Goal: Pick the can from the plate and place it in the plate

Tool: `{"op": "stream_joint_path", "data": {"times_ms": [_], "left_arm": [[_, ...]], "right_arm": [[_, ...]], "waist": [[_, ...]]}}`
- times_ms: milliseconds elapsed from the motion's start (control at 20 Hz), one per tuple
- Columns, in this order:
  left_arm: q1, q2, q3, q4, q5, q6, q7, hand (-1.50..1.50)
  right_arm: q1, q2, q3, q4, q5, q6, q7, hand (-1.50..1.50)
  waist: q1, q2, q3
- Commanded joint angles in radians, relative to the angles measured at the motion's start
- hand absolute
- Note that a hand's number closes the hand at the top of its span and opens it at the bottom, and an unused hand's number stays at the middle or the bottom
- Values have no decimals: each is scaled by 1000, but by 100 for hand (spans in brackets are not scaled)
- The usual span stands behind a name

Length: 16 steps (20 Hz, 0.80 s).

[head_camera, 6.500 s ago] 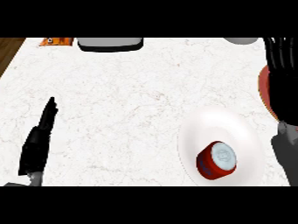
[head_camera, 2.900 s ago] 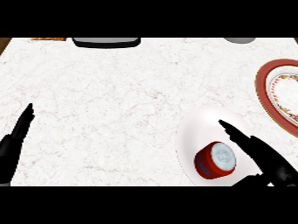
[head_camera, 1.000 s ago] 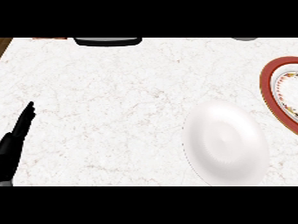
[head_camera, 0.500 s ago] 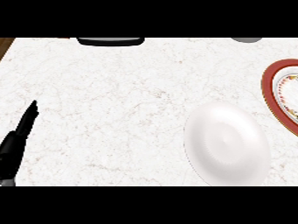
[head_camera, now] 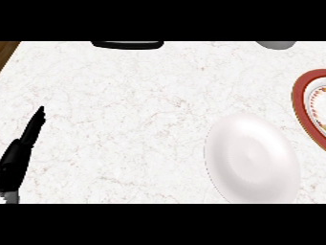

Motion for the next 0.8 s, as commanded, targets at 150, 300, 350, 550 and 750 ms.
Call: {"op": "stream_joint_path", "data": {"times_ms": [150,300,350,550,750], "left_arm": [[-25,-20,-16,11,-22,9,32,0],[-56,3,11,27,-6,-7,14,0],[-41,22,34,47,5,-19,-11,0],[-9,-23,-7,17,-23,1,4,0],[-36,-2,28,34,-14,-7,5,0]], "right_arm": [[-203,19,129,44,38,150,6,150],[-266,118,201,64,87,92,43,150],[-278,101,227,73,111,117,49,150],[-321,216,305,102,190,24,57,150],[-399,273,358,163,257,12,87,150]], "waist": [[0,-3,-4],[5,1,-4],[-2,-2,-5],[-13,-5,-5],[-20,-6,-5]]}}
